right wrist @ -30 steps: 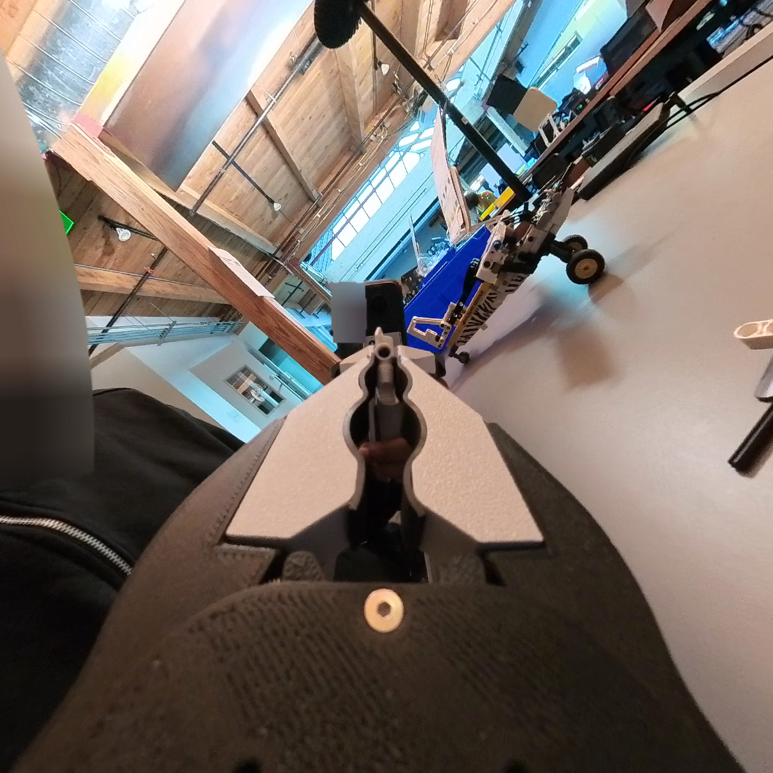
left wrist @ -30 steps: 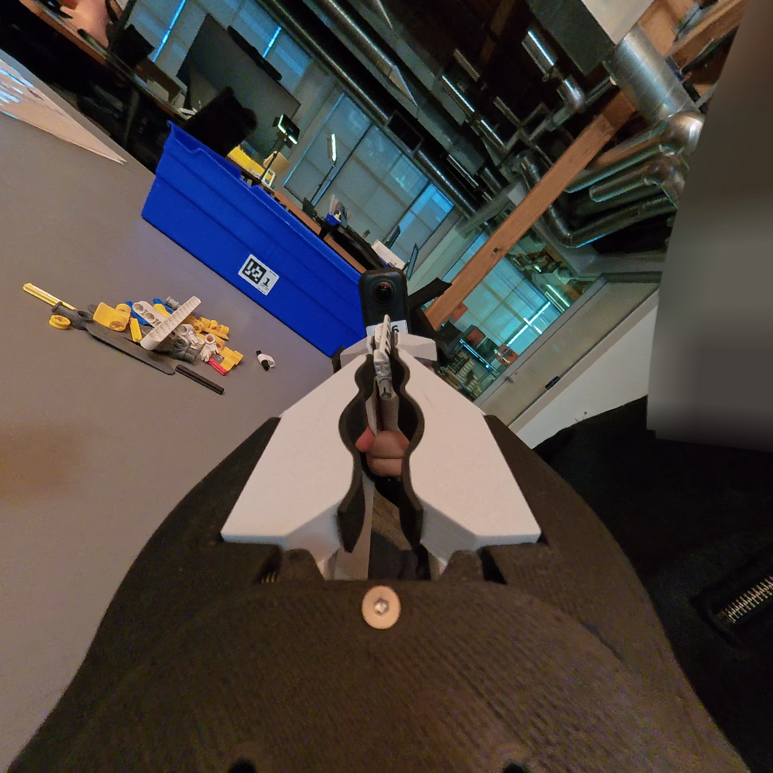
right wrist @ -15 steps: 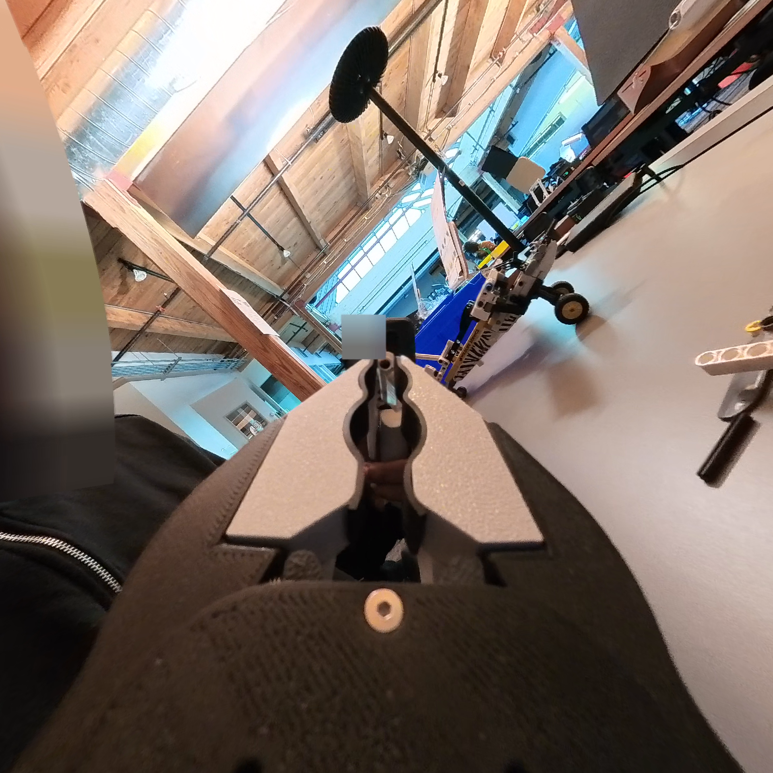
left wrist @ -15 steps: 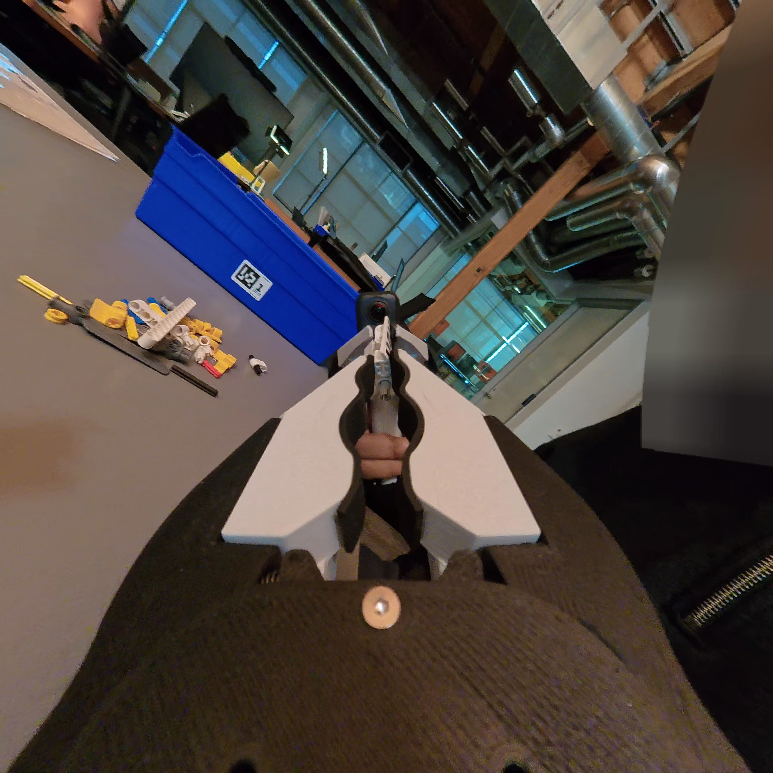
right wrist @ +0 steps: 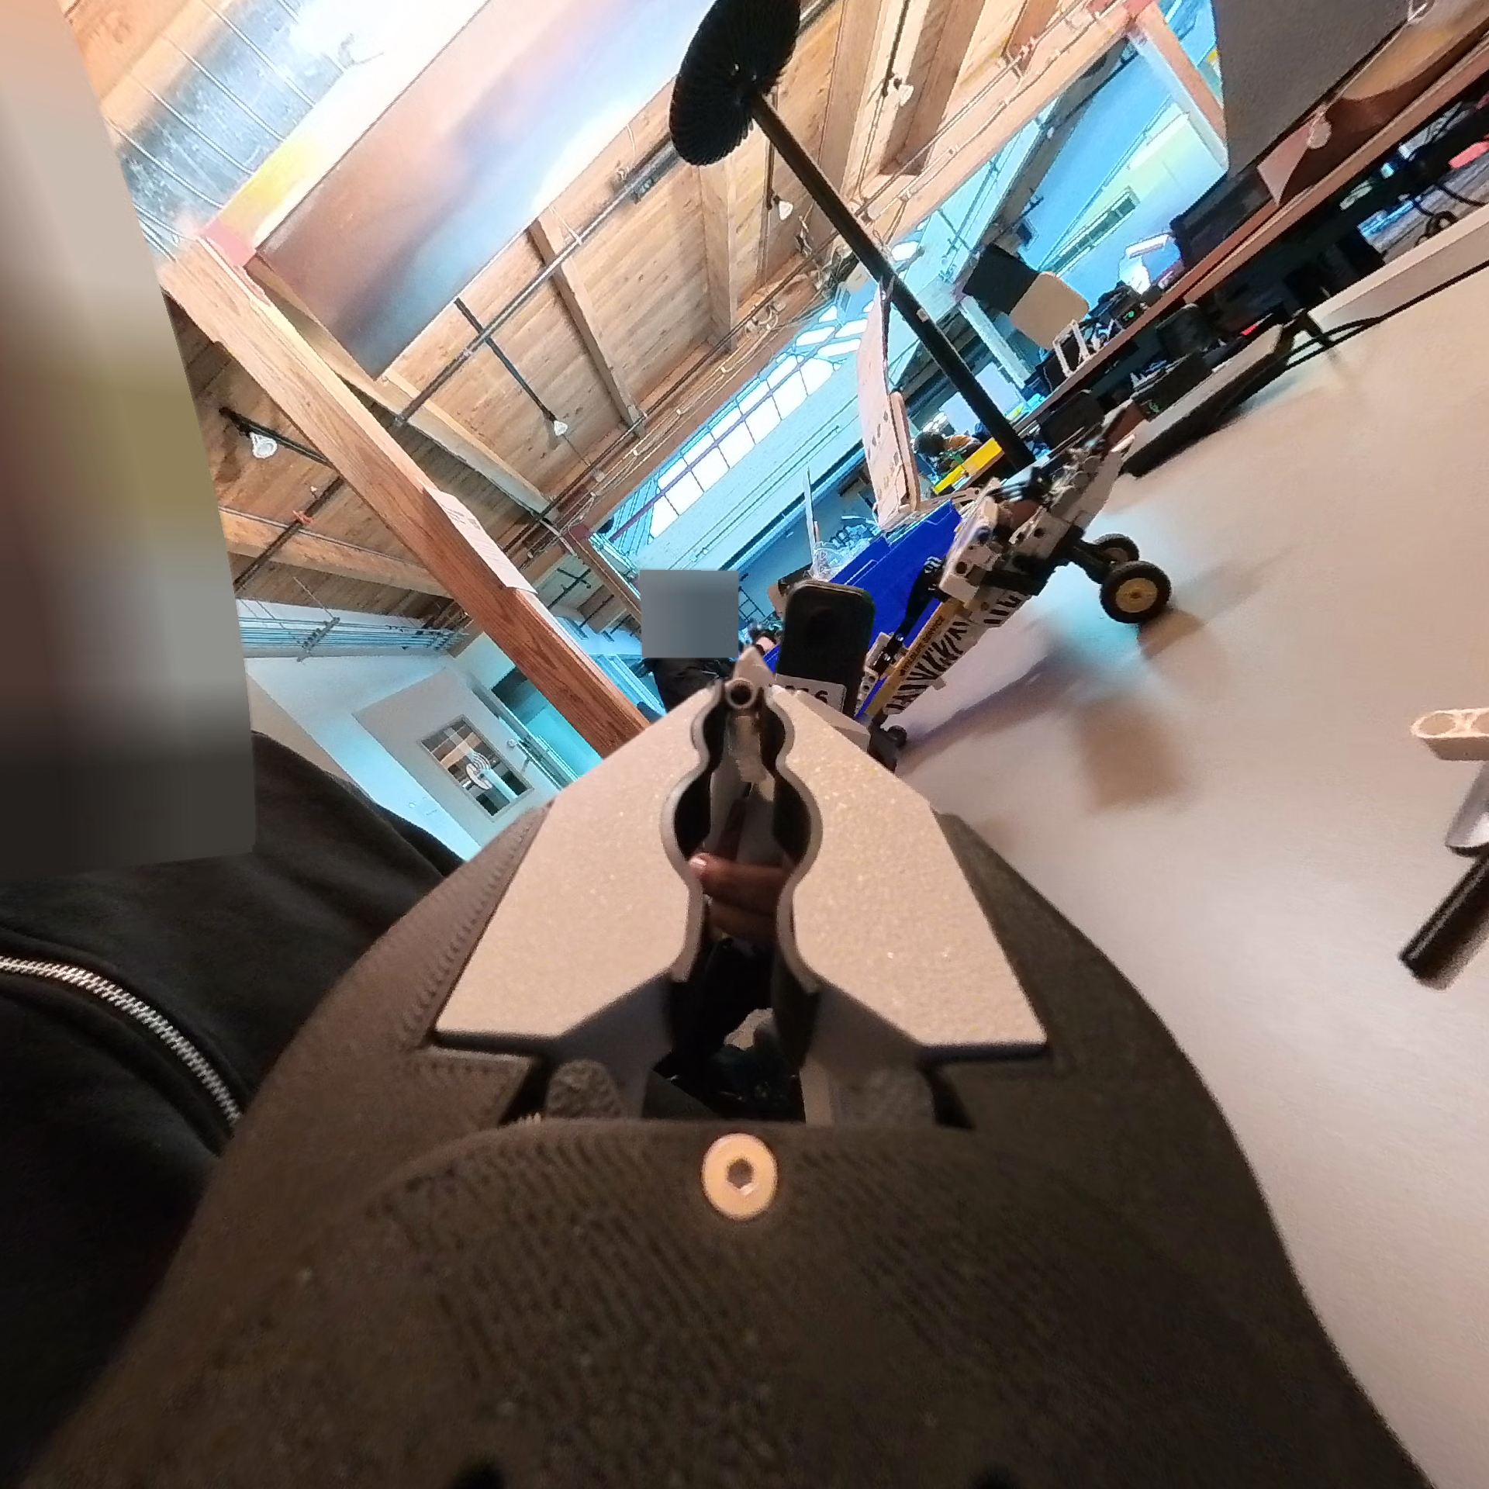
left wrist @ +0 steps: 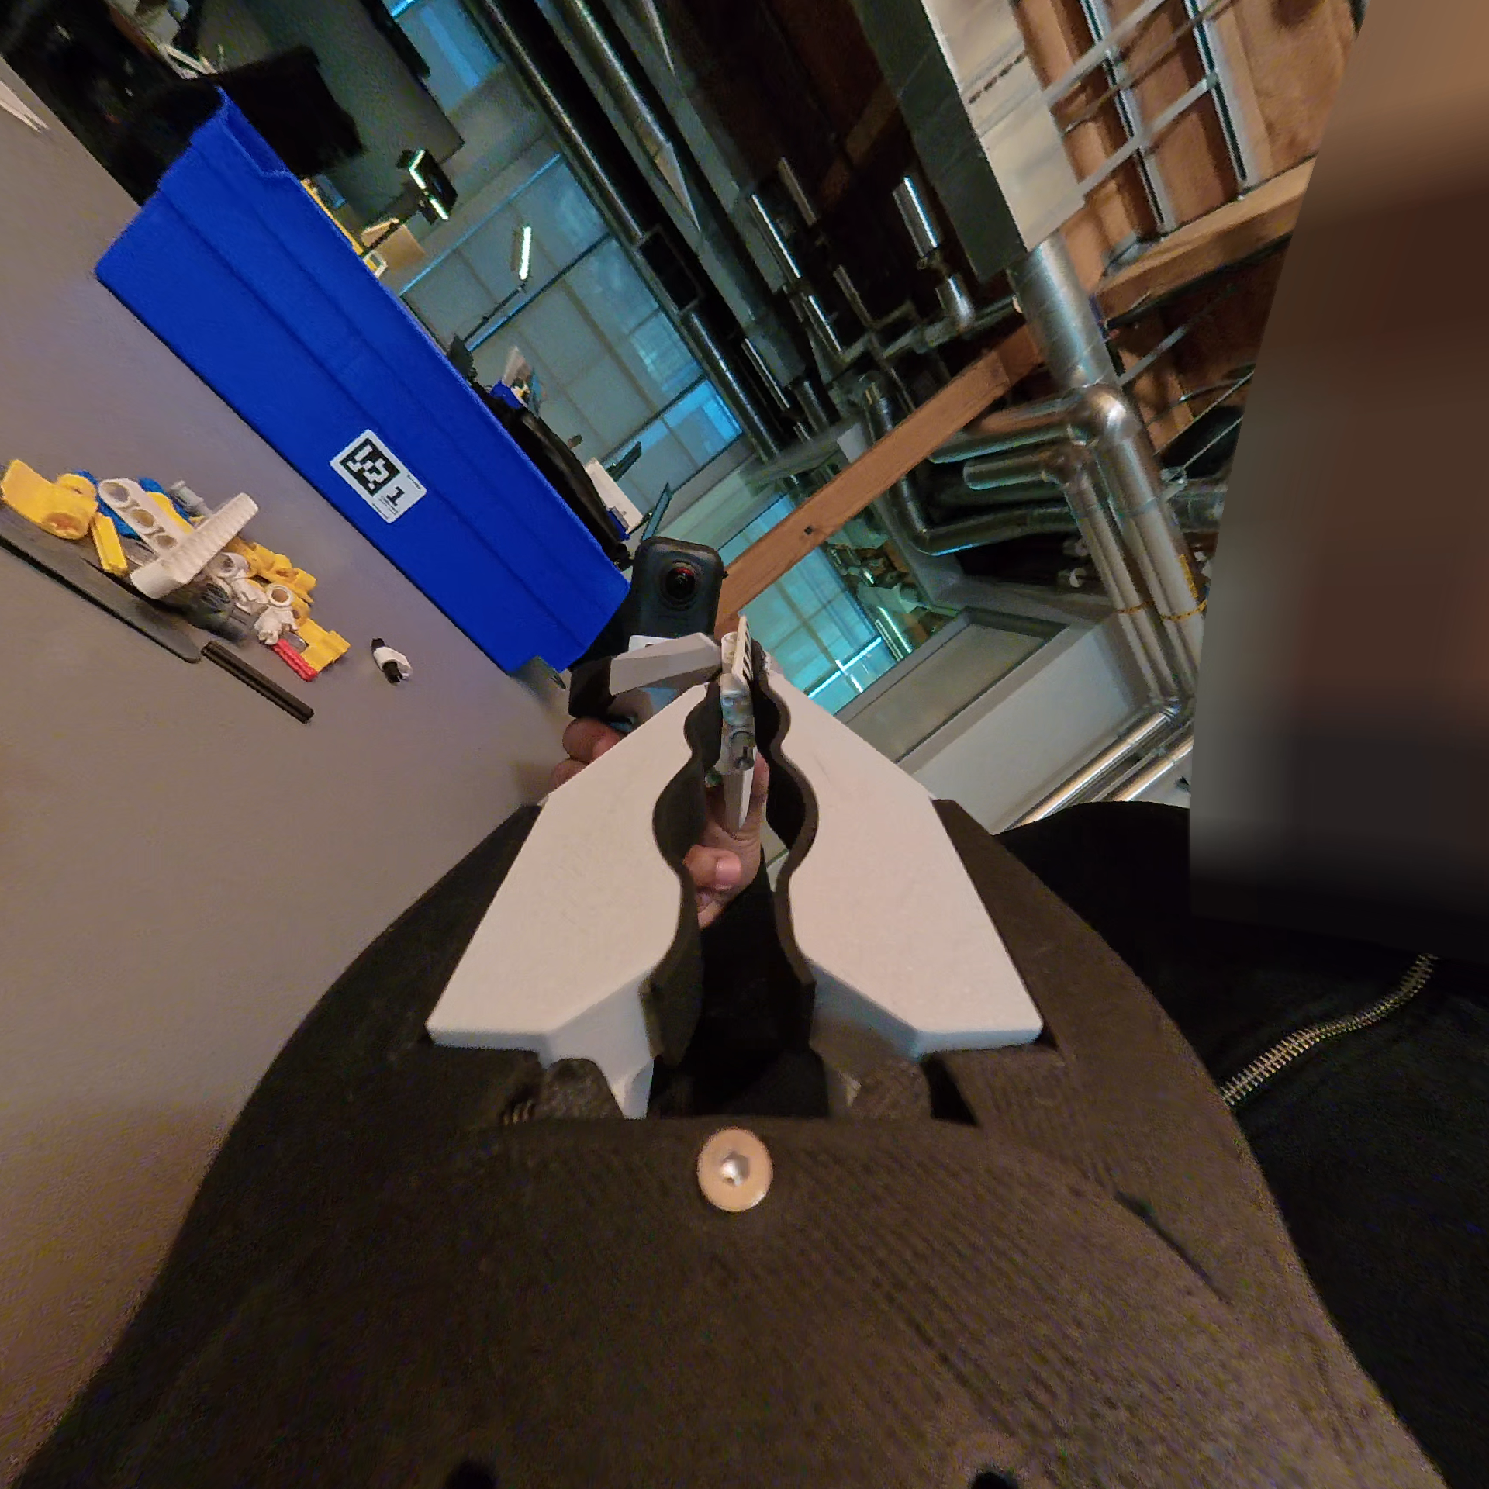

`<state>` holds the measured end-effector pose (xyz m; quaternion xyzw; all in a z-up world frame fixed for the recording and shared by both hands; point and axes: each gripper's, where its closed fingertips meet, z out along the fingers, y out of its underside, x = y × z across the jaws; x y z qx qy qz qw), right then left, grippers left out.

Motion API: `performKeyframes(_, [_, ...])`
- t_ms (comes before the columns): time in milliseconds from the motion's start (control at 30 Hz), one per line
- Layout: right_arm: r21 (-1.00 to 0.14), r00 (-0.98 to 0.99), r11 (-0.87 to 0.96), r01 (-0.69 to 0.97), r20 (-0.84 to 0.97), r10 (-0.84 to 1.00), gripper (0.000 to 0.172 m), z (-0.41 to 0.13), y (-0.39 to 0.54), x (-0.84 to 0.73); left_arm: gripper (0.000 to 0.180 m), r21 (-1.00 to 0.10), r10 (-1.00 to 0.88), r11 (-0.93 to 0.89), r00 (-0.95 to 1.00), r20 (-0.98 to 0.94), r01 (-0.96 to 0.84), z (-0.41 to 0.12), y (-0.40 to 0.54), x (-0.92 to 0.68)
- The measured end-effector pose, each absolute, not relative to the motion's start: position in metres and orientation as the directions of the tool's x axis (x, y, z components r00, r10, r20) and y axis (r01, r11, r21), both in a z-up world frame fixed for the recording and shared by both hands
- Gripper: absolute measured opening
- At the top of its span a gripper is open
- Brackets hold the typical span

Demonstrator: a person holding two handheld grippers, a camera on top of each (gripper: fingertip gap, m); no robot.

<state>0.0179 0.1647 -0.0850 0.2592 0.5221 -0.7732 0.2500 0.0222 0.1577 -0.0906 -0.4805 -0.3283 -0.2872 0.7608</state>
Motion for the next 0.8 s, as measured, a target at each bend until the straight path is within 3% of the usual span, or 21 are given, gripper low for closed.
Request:
performKeyframes(300, [-0.686,-0.753,-0.359,0.633,-0.653,-0.08,0.004,-0.084,0.167,0.014,0.004,-0.568,-0.081,0.376,0.637,0.767,0.732,-0.092,0.16,0.022])
performKeyframes(800, [-0.608,-0.721,-0.45,0.654,-0.681,-0.128,0.004,-0.077,0.177,0.008,0.004,-0.555,-0.101,0.376,0.628,0.772,0.742,-0.091,0.169,0.024])
